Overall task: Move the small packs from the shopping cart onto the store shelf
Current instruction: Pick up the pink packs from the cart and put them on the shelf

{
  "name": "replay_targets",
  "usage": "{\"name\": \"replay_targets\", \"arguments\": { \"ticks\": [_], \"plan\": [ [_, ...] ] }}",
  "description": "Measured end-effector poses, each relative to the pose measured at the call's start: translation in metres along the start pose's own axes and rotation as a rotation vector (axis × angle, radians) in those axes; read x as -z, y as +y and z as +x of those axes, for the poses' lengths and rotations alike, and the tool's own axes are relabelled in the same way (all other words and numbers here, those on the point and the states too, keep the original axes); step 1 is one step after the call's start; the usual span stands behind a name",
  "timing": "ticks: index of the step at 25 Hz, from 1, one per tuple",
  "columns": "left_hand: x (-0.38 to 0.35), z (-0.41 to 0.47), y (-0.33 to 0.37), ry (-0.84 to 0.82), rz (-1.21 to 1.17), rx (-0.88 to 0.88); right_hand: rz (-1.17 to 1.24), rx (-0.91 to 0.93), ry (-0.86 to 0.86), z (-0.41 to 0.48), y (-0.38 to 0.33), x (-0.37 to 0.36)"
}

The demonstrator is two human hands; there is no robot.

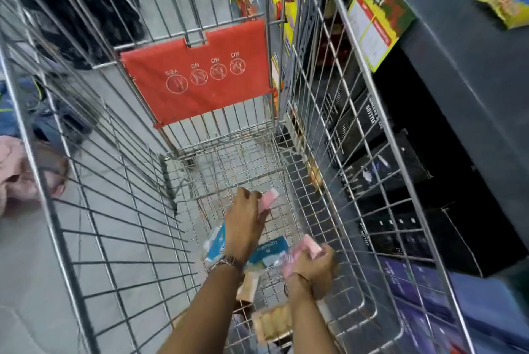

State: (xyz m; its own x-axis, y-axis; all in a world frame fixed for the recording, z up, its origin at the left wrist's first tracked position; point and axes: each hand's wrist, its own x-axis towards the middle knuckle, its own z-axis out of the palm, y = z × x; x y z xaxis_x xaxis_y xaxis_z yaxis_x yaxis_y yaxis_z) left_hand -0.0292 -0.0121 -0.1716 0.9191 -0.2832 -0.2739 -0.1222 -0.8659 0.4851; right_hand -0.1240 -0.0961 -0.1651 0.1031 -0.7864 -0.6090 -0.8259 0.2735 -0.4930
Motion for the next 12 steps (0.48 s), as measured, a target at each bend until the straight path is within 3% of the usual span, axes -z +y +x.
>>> {"name": "replay_targets", "arguments": {
  "ticks": [2,6,9,12],
  "plan": [
    [0.001,0.005,-0.012,0.067,0.193,-0.071,-0.054,0.131,-0.066,0.016,-0.016,-0.007],
    [-0.018,-0.003,-0.036,-0.246,0.316,-0.118,-0.129,0.255,-0.3,0.052,-0.023,-0.009],
    [-0.018,-0.005,-0.036,-0.229,0.299,-0.167,-0.236,0.34,-0.23,0.043,0.0,-0.009],
    [-0.011,0.008,-0.033,-0.08,0.175,0.016,-0.247,0.311,-0.076,0.02,0.021,-0.015]
  ]
}}
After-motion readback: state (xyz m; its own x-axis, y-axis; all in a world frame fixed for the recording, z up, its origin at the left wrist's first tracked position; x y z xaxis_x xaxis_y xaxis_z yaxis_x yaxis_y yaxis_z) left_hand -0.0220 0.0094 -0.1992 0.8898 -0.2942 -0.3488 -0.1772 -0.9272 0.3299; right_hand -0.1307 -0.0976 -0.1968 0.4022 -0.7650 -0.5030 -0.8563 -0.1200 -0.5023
